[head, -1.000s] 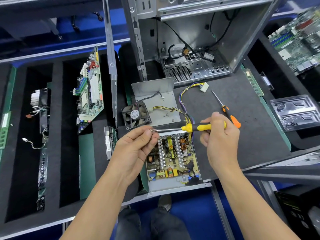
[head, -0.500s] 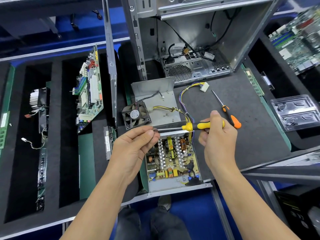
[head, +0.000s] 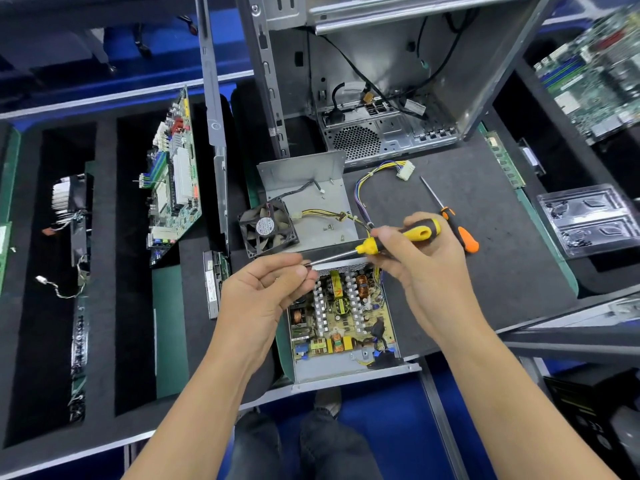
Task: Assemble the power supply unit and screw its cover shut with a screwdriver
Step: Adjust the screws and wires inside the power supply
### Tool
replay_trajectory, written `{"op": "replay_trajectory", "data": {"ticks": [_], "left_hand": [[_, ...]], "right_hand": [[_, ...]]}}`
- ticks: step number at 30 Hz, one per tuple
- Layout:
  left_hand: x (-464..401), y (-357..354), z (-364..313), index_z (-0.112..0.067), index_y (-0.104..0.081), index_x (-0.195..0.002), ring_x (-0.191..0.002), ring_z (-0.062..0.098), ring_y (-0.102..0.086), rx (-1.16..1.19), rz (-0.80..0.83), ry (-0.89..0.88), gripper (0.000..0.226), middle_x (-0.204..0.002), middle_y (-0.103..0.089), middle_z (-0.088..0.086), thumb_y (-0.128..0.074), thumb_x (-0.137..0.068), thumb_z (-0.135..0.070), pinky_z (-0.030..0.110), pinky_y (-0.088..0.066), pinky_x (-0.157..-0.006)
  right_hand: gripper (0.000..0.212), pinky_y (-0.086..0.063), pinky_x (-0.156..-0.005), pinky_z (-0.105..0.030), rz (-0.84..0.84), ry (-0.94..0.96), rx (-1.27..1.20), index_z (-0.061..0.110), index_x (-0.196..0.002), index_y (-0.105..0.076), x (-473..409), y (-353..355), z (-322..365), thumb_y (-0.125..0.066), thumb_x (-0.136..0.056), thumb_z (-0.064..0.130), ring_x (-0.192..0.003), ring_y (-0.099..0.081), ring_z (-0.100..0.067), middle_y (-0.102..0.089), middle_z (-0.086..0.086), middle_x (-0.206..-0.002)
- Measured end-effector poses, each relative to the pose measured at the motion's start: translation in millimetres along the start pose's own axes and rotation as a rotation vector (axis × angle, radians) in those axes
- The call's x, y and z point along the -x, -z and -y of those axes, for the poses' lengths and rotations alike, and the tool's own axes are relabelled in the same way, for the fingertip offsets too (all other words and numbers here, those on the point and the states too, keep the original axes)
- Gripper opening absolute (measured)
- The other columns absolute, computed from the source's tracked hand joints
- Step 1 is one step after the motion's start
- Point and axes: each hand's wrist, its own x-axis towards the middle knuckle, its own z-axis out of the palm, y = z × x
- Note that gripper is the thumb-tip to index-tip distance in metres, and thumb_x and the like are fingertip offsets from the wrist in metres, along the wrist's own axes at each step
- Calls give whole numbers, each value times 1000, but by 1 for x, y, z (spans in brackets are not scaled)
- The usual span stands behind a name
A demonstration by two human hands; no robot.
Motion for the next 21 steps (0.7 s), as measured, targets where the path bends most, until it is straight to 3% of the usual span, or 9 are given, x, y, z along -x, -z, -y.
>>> {"op": "replay_trajectory", "data": {"ticks": [3, 7, 11, 17, 19, 21], "left_hand": [[3, -4, 1, -15, -81, -81, -80, 24, -76, -11, 18, 0, 16, -82, -76, 18, -76, -68, -7, 22, -59, -71], [8, -6, 3, -15, -81, -81, -79, 22, -76, -7, 27, 15, 16, -80, -76, 16, -75, -68, -8, 21, -59, -70], [13, -5, 8, -14, -81, -83, -79, 23, -76, -12, 58, 47, 19, -83, -76, 19, -78, -64, -10, 22, -59, -71], [22, -7, 11, -17, -81, -92, -83, 26, -74, -101, 127, 117, 39, -94, -76, 19, -86, -56, -30, 24, -58, -73], [29, -5, 10, -20, -81, -88, -72, 18, -69, -184, 112, 122, 35, -83, -75, 8, -82, -61, -43, 21, -55, -64], [39, 2, 8, -25, -79, -81, -55, 7, -52, -380, 88, 90, 36, -62, -61, -9, -72, -68, -58, 13, -44, -56]], "right_hand": [[34, -59, -75, -34, -76, 41, 0, 12, -102, -57, 7, -3, -5, -80, -79, 26, -85, -73, -28, -74, -10, -87], [44, -57, -63, -27, -56, 24, 51, 10, -106, -54, 13, -1, -6, -77, -78, 36, -78, -74, -29, -75, -13, -88], [41, -57, -60, -28, -53, 19, 40, 10, -103, -51, 18, 2, -6, -78, -80, 30, -74, -74, -31, -74, -15, -83], [28, -57, -63, -28, -90, 35, 25, 12, -99, -52, 25, 12, -6, -75, -88, 23, -70, -73, -31, -72, -13, -80], [28, -56, -62, -28, -120, 40, 21, 12, -100, -51, 27, 18, -3, -74, -88, 23, -69, -72, -29, -72, -12, -80], [28, -55, -60, -27, -157, 62, 23, 13, -99, -52, 27, 27, 0, -74, -87, 23, -67, -71, -27, -71, -11, -79]]}}
